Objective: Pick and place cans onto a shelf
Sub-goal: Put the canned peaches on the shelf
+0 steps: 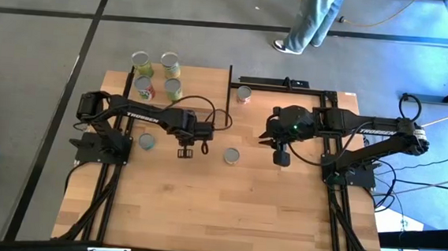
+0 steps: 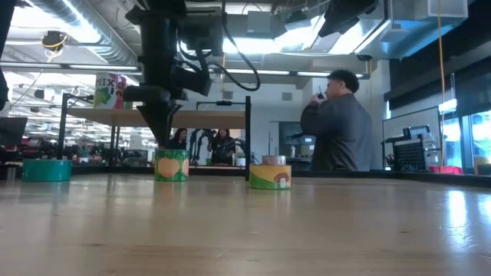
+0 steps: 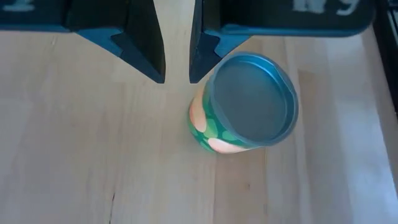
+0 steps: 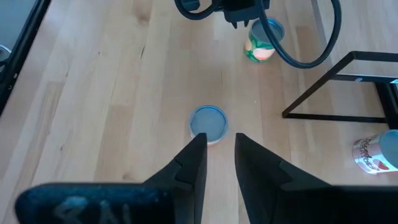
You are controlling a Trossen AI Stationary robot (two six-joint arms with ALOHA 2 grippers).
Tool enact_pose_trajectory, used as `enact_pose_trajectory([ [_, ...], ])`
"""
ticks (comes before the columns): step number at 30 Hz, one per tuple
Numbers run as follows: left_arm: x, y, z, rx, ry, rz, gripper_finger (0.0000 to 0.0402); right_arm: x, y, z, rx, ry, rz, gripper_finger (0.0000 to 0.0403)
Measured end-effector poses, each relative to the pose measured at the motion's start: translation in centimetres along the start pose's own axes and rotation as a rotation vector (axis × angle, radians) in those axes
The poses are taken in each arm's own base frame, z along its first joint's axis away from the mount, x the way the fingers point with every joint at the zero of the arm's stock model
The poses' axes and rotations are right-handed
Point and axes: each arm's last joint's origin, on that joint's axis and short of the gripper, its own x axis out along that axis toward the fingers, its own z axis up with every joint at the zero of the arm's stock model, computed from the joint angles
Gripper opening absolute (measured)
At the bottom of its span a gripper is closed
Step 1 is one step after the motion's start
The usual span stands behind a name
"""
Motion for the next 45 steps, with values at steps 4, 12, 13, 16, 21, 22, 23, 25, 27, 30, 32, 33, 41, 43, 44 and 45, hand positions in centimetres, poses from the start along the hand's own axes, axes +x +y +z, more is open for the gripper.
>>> enact_pose_trajectory([
  [4, 0.0, 0.1, 0.0, 0.000, 0.001, 0.024, 0.0066, 0.0, 0.0, 0.0, -0.003, 0.000, 0.000, 0.0084],
  [12, 0.1, 0.5, 0.0, 0.013, 0.006, 0.055, 0.0066, 0.0, -0.1, 0.0, -0.024, 0.001, -0.002, 0.0084],
  [13, 0.1, 0.6, 0.0, 0.012, 0.007, 0.048, 0.0066, 0.0, -0.1, 0.0, -0.022, 0.001, -0.004, 0.0084],
  [16, 0.2, 0.9, -0.1, 0.001, 0.010, 0.053, 0.0066, 0.0, -0.4, 0.0, -0.017, 0.002, -0.011, 0.0084],
  [21, 0.3, 1.4, -0.1, -0.013, 0.015, 0.049, 0.0066, 0.0, -0.6, -0.1, -0.015, 0.005, -0.018, 0.0084],
  [22, 0.4, 1.5, -0.1, -0.014, 0.015, 0.037, 0.0066, 0.0, -0.7, -0.1, -0.017, 0.006, -0.019, 0.0084],
  [23, 0.4, 1.5, -0.1, -0.008, 0.015, 0.019, 0.0066, 0.0, -0.7, -0.1, -0.021, 0.006, -0.019, 0.0084],
  [25, 0.4, 1.6, -0.1, 0.007, 0.015, -0.007, 0.0066, 0.0, -0.7, -0.1, -0.030, 0.005, -0.019, 0.0084],
  [27, 0.5, 1.7, -0.1, 0.018, 0.015, -0.007, 0.0066, 0.0, -0.7, -0.1, -0.032, 0.005, -0.019, 0.0084],
  [30, 0.5, 2.0, 0.0, 0.010, 0.006, 0.004, 0.0066, 0.0, -0.7, -0.1, -0.033, 0.005, -0.019, 0.0084],
  [32, 0.6, 2.2, 0.1, 0.001, -0.004, 0.007, 0.0066, 0.0, -0.7, -0.1, -0.032, 0.005, -0.020, 0.0084],
  [33, 0.6, 2.3, 0.1, -0.003, -0.006, 0.007, 0.0066, 0.0, -0.7, -0.1, -0.031, 0.005, -0.021, 0.0084],
  [41, 1.5, 2.4, -0.4, -0.016, 0.004, -0.048, 0.0066, 0.0, -1.4, -0.2, -0.012, 0.013, -0.039, 0.0084],
  [43, 1.6, 2.3, -0.5, -0.015, 0.006, -0.047, 0.0066, 0.0, -1.5, -0.2, -0.010, 0.013, -0.040, 0.0084],
  [44, 1.6, 2.4, -0.4, -0.016, 0.003, -0.044, 0.0066, 0.0, -1.5, -0.2, -0.010, 0.013, -0.040, 0.0084],
  [45, 1.6, 2.4, -0.4, -0.017, -0.001, -0.043, 0.0066, 0.0, -1.5, -0.2, -0.010, 0.013, -0.040, 0.0084],
])
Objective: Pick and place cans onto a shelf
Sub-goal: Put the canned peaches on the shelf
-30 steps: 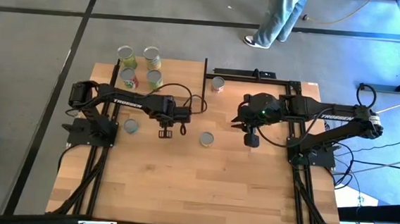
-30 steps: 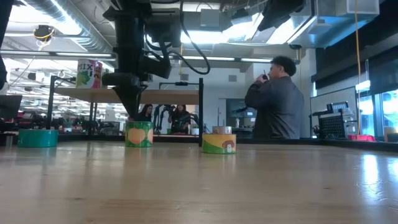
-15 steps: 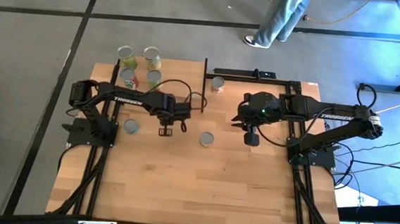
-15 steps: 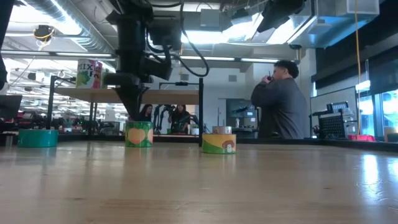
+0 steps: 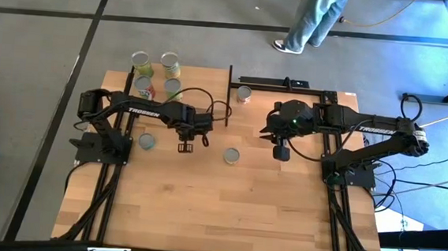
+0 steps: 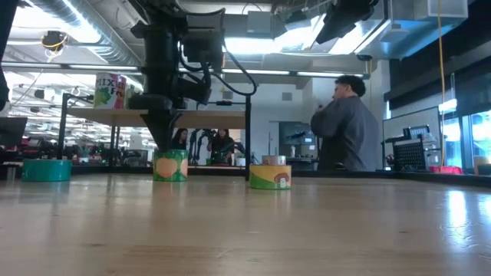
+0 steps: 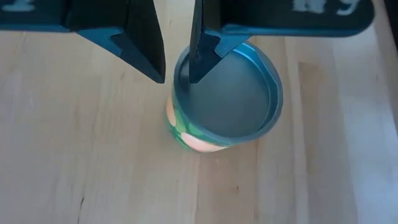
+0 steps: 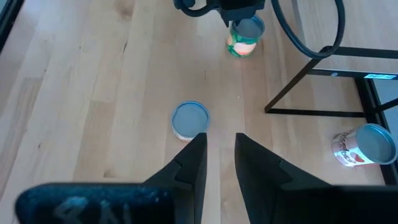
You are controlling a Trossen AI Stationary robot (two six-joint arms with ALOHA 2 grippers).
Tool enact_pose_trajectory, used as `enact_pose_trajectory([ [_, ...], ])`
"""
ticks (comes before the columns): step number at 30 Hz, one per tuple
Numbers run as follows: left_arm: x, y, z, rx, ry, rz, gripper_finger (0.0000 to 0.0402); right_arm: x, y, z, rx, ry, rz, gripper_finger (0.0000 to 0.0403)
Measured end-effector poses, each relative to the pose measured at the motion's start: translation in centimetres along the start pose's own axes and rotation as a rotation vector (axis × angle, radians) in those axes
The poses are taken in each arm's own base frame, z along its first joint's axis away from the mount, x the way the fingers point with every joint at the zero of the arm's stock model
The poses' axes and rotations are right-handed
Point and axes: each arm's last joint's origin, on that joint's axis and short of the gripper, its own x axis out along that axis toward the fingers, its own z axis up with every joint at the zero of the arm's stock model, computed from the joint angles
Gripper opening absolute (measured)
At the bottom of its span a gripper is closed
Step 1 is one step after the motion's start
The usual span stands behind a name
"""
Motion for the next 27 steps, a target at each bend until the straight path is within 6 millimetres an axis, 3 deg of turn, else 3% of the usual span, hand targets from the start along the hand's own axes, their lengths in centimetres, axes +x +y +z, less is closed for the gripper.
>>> enact_pose_trajectory([
  [16, 0.29, 0.04, 0.34, 0.008, -0.022, -0.014, 0.0064, 0.00, 0.00, 0.02, 0.000, -0.002, 0.000, 0.0084],
  [24, 0.34, -0.10, 0.37, -0.034, -0.026, -0.069, 0.0009, 0.00, 0.00, 0.02, 0.003, -0.002, 0.001, 0.0084],
  [27, 0.30, -0.20, 0.38, -0.066, -0.027, -0.088, 0.0006, 0.00, 0.00, 0.02, 0.003, -0.002, 0.001, 0.0084],
])
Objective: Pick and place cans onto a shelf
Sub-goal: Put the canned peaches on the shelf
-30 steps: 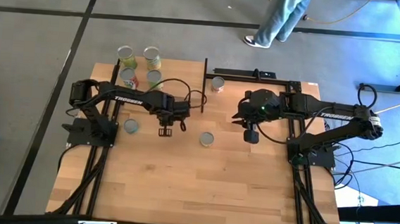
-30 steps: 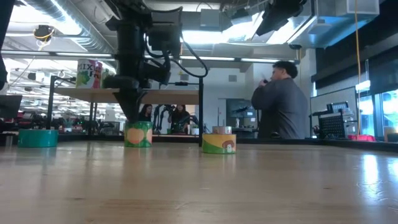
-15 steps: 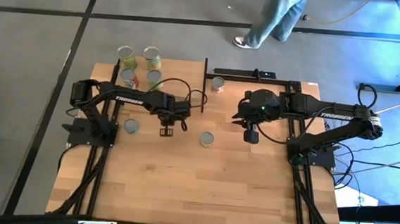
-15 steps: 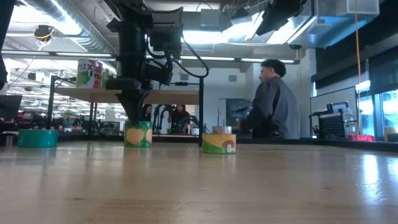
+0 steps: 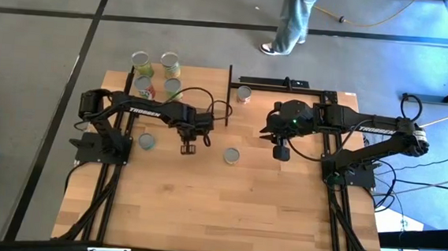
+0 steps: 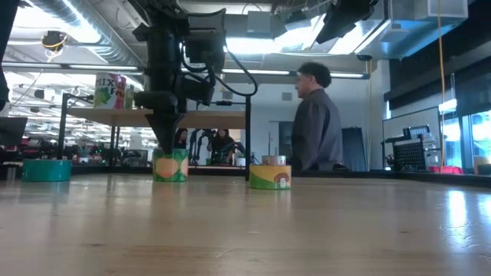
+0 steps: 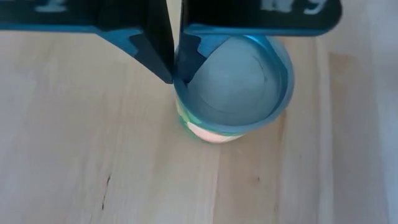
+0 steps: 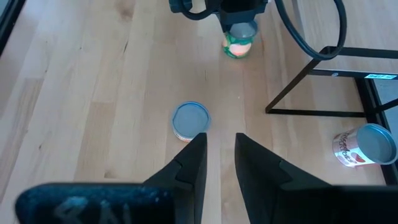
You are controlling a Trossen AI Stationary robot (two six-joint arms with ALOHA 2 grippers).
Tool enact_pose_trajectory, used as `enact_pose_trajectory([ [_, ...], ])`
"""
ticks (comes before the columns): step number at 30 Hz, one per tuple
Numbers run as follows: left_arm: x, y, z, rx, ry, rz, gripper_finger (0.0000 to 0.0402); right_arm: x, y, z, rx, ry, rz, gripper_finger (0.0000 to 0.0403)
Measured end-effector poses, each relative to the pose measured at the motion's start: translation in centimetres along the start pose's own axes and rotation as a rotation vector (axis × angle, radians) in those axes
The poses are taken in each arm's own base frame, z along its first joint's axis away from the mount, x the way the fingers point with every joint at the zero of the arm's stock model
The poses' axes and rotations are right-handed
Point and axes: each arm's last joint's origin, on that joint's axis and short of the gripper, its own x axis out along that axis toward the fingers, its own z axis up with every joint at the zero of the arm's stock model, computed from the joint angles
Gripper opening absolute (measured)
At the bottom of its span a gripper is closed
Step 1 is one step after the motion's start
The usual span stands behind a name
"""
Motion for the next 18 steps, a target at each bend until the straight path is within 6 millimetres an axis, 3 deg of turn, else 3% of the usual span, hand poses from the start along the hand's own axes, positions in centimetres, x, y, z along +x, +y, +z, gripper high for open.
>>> enact_pose_trajectory([
  [10, -1.0, -2.4, 0.5, -0.025, -0.027, -0.038, 0.0002, 0.0, 0.0, 0.0, 0.000, 0.000, 0.001, 0.0084],
  [15, -3.0, -3.4, 1.8, 0.004, -0.082, -0.048, 0.0001, 0.0, 0.0, 0.0, 0.000, 0.000, 0.001, 0.0084],
  [18, -5.3, -3.8, 2.7, 0.018, -0.111, -0.044, 0.0001, 0.0, 0.0, 0.0, 0.001, 0.000, 0.001, 0.0084],
])
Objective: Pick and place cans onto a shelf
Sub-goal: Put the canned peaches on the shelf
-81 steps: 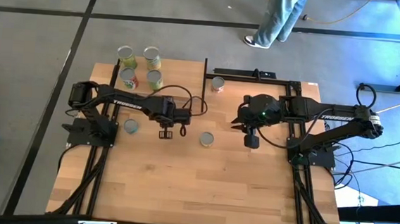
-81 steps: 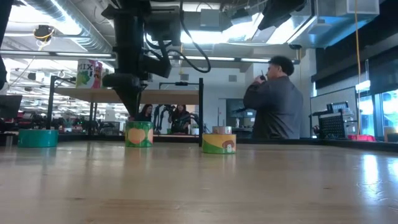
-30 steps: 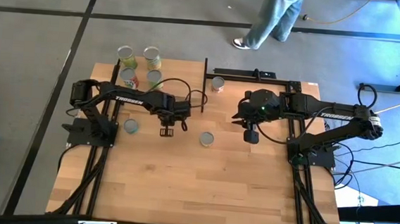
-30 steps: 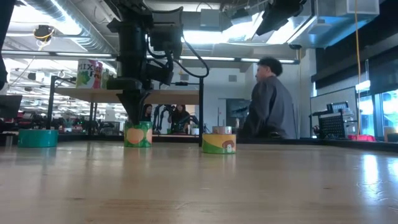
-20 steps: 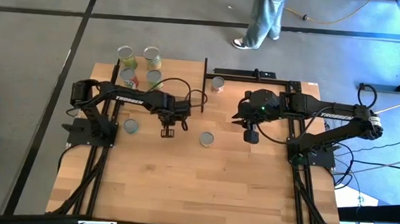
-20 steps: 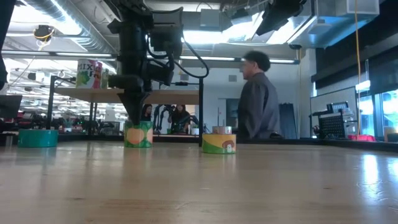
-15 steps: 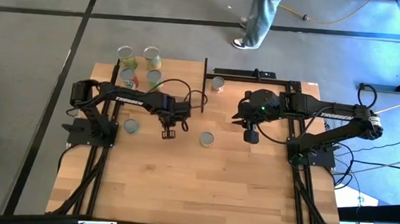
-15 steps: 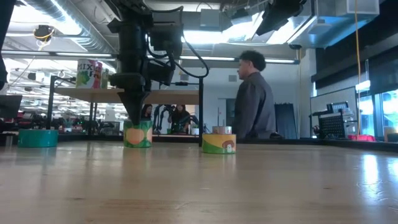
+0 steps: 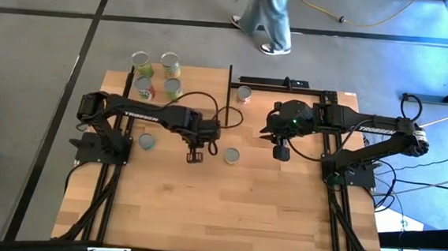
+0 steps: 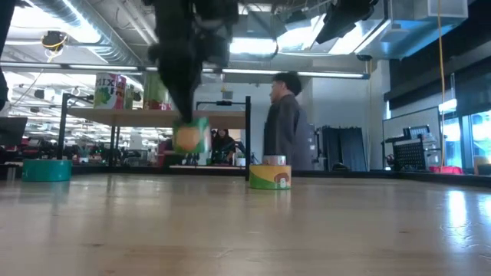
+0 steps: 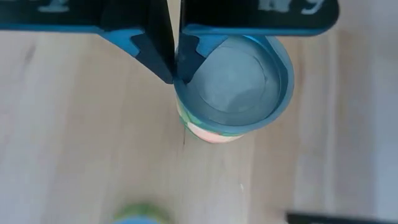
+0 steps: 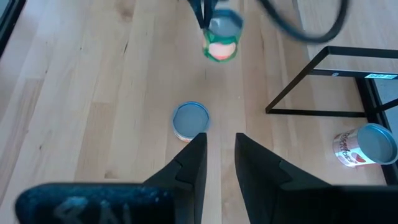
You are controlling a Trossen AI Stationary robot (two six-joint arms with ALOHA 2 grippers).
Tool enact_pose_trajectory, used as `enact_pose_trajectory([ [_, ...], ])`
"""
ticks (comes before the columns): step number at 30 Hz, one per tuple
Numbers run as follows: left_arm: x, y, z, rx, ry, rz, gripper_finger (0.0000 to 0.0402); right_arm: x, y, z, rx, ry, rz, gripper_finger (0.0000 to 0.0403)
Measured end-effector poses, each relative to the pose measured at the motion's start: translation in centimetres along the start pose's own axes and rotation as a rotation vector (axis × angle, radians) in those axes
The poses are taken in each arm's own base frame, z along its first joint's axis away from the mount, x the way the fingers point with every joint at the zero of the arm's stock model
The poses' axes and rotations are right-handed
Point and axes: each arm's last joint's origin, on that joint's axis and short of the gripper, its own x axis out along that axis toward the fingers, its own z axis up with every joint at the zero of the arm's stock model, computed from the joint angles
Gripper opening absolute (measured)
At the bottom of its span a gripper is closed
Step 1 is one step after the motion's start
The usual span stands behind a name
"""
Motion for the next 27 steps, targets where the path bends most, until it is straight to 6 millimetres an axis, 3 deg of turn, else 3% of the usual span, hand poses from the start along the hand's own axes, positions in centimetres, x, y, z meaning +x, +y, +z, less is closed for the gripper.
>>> enact_pose_trajectory([
  [4, -4.0, -0.4, 1.8, 0.014, -0.061, 0.028, 0.0001, 0.0, 0.0, 0.0, 0.003, 0.000, 0.000, 0.0084],
  [8, -9.2, -0.2, 3.1, -0.029, -0.138, 0.104, 0.0001, 0.0, 0.0, 0.0, 0.003, 0.000, 0.000, 0.0084],
  [15, -15.9, 3.5, 3.9, -0.308, -0.274, 0.221, 0.0000, 0.0, 0.0, 0.0, 0.004, -0.003, 0.000, 0.0084],
  [21, -18.4, 8.5, 3.8, -0.459, -0.357, 0.291, 0.0000, 0.0, 0.0, 0.2, 0.004, -0.025, -0.003, 0.0084],
  [27, -17.7, 13.9, 3.4, -0.558, -0.351, 0.262, 0.0000, 0.0, 0.0, 0.3, 0.004, -0.031, -0.004, 0.0084],
])
